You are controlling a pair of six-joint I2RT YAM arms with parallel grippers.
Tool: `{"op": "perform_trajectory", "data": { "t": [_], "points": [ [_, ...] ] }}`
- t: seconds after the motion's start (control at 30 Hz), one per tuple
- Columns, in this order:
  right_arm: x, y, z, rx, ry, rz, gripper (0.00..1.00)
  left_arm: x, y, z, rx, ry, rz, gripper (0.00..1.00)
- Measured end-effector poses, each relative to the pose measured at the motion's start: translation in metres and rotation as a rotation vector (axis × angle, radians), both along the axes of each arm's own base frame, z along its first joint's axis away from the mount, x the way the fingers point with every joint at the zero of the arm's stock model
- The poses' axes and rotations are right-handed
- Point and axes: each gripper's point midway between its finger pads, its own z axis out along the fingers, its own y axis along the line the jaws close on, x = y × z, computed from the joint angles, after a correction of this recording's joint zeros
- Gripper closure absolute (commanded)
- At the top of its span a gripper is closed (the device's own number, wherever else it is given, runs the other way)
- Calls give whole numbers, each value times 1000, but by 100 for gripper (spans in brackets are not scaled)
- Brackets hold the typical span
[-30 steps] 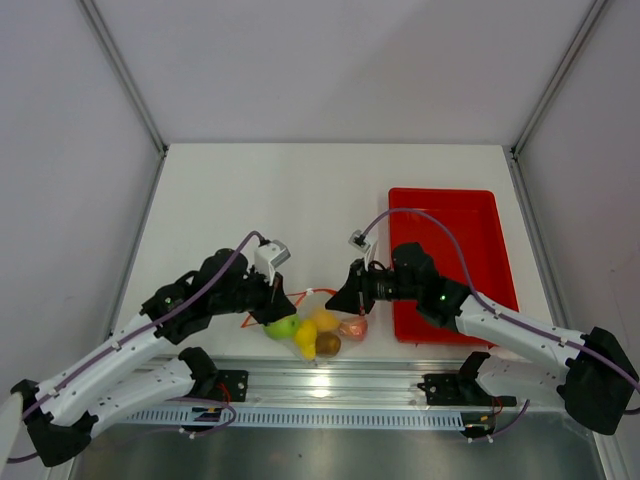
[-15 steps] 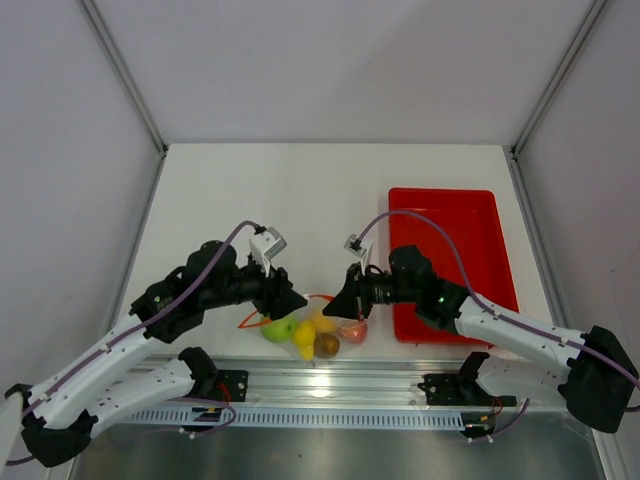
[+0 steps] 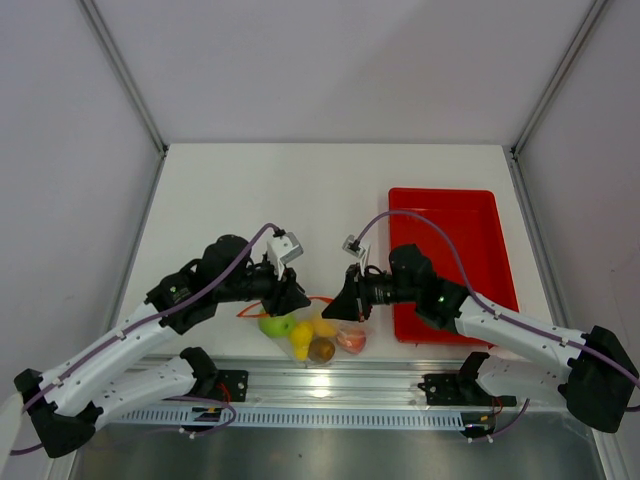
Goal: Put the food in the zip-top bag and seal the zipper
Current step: Zip the zipper food storage bag at the center of the board.
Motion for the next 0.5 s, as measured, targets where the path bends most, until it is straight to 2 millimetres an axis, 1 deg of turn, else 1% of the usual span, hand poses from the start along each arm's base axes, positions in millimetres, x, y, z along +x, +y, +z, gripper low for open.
{"op": "perform_trajectory", "data": {
  "t": [0.07,0.27,0.5],
  "points": [
    [-1,0,0,1,2,4,100,0,0,0,-1,-3,-6,66],
    [-3,0,1,4,6,16,100,-2,-3,1,-10,-2,-24,67],
    [-4,0,4,10,5,23,100,-1,-6,-3,-2,11,-31,67]
  ]
}}
